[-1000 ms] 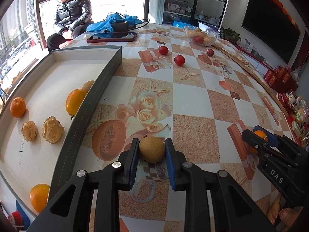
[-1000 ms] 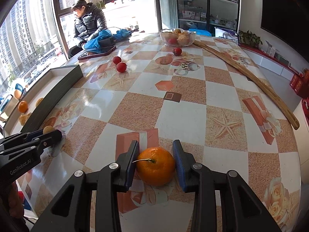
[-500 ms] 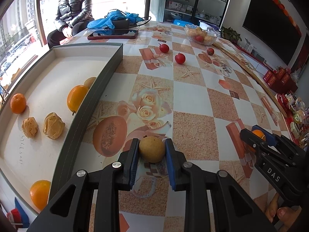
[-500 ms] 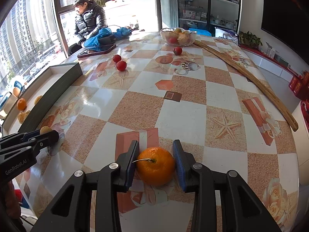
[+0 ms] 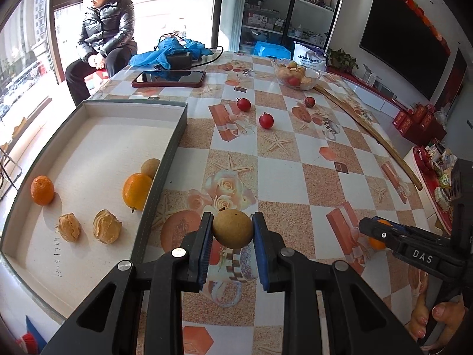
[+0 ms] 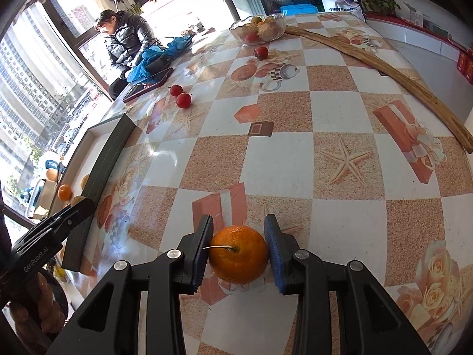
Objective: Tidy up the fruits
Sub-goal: 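Carry the yellow fruit and mandarin over the white tray and open both grippers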
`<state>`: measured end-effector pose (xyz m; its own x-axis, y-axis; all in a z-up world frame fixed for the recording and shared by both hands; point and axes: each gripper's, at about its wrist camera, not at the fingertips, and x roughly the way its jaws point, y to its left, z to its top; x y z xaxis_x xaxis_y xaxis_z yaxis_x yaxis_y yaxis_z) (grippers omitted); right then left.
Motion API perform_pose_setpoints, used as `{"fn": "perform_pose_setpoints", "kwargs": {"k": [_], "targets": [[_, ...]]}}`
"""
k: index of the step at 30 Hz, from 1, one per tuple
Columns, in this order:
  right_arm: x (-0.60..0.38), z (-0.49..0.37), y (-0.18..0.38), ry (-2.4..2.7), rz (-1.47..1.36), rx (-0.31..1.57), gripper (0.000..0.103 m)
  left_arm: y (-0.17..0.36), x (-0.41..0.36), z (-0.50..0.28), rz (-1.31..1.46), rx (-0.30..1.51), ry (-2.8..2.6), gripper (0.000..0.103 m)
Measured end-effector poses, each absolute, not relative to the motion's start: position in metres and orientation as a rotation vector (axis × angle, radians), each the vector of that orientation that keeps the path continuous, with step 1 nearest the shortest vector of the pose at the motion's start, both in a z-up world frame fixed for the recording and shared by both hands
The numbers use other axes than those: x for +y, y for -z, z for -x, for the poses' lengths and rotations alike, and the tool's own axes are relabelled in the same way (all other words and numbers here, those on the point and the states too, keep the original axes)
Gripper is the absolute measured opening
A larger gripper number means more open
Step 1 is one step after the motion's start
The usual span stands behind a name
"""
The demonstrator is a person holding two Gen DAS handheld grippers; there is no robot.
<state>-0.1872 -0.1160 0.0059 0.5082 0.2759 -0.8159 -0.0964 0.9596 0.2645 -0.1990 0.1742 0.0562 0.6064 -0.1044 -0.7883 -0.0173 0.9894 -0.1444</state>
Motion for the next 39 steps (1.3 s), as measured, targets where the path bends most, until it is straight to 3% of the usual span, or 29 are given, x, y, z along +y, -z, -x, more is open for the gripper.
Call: {"fn": "perform_pose_setpoints", "kwargs": {"k": [9, 21, 39], "targets": [[-0.078, 0.178, -0.016, -0.28, -0.145, 1.058, 0.037, -0.076, 0.225, 0.199, 0.115, 0.898, -0.019, 0.029], [0.051, 0.147, -0.045, -0.466, 0.025, 1.03, 0.037, -0.074, 0.311, 0.194, 0.167, 0.894, -0.186, 0.029], [0.177, 0.099, -0.021, -0.61, 0.042, 1.115, 0.037, -0.037, 0.339, 0.184, 0.165, 0.965, -0.266, 0.029]]}}
